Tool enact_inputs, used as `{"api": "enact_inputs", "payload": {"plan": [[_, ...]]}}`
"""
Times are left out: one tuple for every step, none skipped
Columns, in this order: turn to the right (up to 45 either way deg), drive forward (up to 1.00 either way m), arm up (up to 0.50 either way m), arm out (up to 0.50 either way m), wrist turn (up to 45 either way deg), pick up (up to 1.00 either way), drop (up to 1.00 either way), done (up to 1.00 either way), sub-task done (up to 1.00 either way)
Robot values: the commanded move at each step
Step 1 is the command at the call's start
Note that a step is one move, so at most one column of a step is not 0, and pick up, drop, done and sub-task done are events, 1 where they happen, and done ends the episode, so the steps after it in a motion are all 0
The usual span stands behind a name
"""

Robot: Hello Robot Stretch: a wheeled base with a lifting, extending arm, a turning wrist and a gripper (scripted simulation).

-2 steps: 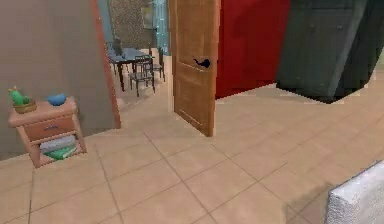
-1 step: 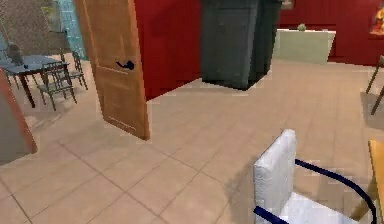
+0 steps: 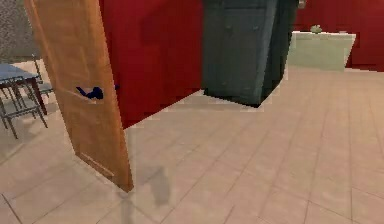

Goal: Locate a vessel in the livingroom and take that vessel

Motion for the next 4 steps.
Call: {"api": "enact_inputs", "payload": {"plan": [[30.0, 0.0, 0.0, 0.0, 0.0, 0.0, 0.0, 0.0, 0.0], [0.0, 0.2, 0.0, 0.0, 0.0, 0.0, 0.0, 0.0, 0.0], [12.0, 0.0, 0.0, 0.0, 0.0, 0.0, 0.0, 0.0, 0.0], [0.0, 0.45, 0.0, 0.0, 0.0, 0.0, 0.0, 0.0, 0.0]]}}
